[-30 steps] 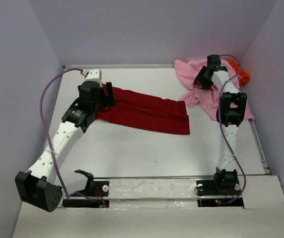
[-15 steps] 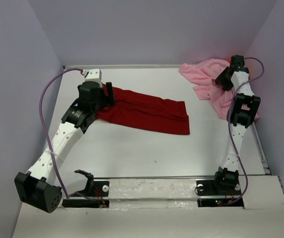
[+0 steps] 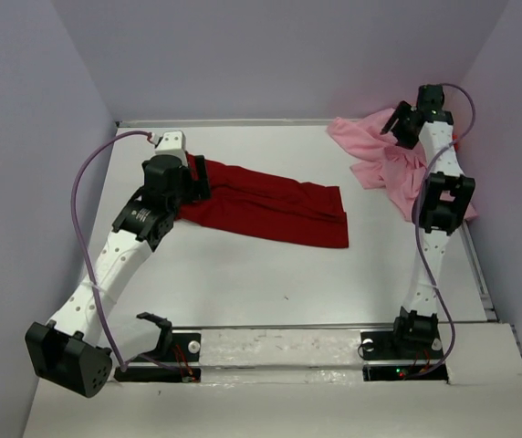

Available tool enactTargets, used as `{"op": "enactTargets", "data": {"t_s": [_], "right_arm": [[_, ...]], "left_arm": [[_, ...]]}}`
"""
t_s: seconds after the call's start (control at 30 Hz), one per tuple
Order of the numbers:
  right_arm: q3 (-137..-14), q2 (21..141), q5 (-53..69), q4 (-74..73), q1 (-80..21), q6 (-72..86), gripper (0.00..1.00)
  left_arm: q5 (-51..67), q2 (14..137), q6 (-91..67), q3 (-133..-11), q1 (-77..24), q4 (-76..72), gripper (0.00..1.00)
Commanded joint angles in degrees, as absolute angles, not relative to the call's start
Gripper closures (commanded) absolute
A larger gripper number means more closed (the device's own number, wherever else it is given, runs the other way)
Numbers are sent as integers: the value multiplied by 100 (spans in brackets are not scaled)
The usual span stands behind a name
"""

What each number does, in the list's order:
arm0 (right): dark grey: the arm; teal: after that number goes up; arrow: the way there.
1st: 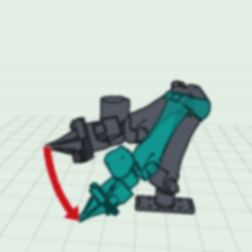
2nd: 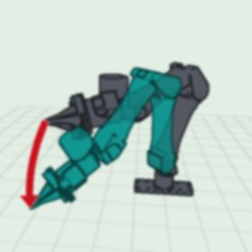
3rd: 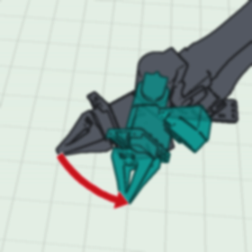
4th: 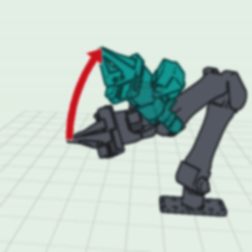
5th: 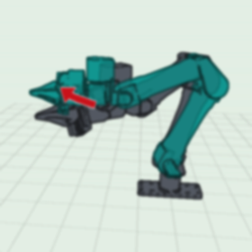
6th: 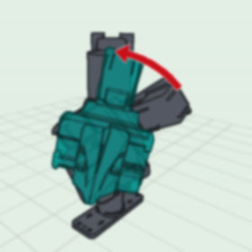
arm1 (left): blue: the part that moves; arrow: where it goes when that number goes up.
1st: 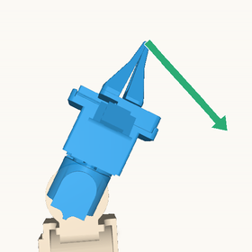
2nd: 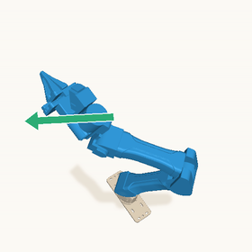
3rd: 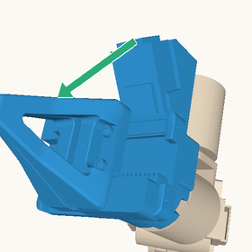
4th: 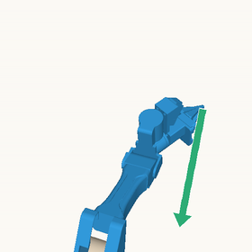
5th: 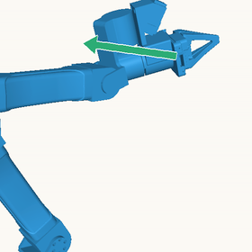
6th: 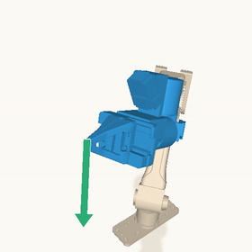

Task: Fold and stack the t-shirts
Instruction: Fold the tshirt

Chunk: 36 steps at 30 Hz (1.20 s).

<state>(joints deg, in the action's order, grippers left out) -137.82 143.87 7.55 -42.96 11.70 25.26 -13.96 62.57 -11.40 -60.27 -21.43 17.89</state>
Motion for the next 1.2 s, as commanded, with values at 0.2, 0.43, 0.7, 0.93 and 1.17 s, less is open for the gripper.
{"op": "enactTargets", "data": {"t_s": [0.2, 0.43, 0.7, 0.93, 1.17], "right_arm": [[-13356, 12579, 792, -4026, 9, 2048, 32], [-9434, 10751, 773, -2499, -386, 2680, 33], [-7692, 10161, 685, -1969, -1396, 2593, 33], [-7076, 10028, 519, -1705, -1538, 2523, 33], [-6934, 10248, 703, -1459, -1538, 2487, 33]], "left_arm": [[-1283, 6222, -1204, -5634, -2180, 1188, 5], [-1135, 7250, -1318, -5764, -2110, 1072, 6], [-1002, 8242, -1468, -6477, -1916, 1361, 6], [-1186, 8947, -1503, -6846, -1828, 1204, 6], [-968, 9824, -1599, -7093, -1609, 1037, 6]]}}
